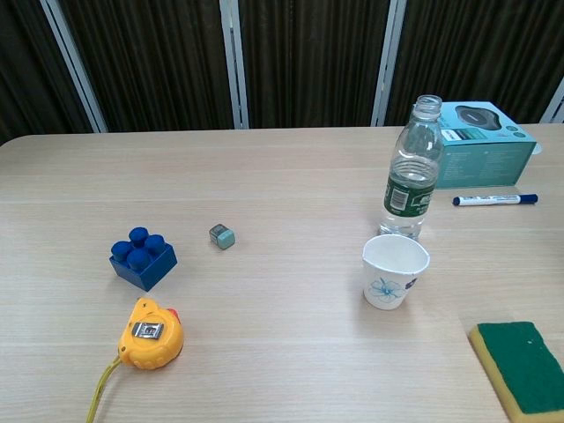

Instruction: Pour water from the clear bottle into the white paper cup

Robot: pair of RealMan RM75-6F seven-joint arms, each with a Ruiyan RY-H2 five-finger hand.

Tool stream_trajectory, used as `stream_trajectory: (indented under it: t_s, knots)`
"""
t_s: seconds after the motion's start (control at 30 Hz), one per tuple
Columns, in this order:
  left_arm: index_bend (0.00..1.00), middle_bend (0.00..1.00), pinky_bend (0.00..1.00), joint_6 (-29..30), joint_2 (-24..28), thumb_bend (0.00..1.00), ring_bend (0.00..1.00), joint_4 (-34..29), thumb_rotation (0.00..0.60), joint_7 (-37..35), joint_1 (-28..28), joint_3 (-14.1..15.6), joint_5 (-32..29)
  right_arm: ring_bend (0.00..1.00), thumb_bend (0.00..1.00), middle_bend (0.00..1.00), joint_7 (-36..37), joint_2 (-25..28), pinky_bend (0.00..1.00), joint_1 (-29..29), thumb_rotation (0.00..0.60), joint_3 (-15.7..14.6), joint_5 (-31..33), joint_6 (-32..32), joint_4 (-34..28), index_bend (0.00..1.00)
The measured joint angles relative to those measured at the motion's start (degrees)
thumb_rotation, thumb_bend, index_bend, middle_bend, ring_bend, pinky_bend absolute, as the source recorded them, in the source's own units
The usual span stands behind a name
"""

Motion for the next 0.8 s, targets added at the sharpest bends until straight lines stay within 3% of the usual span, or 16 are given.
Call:
stream_trajectory:
  t_s: [0.4,0.6,0.8]
  knots:
    - [0.00,0.00,0.00,0.27,0.19,0.00,0.00,-0.66,0.600,0.00,0.54,0.61,0.70,0.00,0.00,0.00,4.92,0.20,0.00,-0.53,0.600,1.57,0.23,-3.65,0.33,0.00]
    - [0.00,0.00,0.00,-0.61,0.33,0.00,0.00,-1.74,0.600,0.52,0.21,0.93,1.23,0.00,0.00,0.00,18.40,-0.28,0.00,2.98,0.600,2.27,0.75,-13.86,3.09,0.00]
    - [0.00,0.00,0.00,-1.57,-0.17,0.00,0.00,-1.46,0.600,1.38,-0.19,0.72,0.04,0.00,0.00,0.00,38.37,-2.46,0.00,9.00,0.600,3.33,-0.31,-26.65,10.38,0.00]
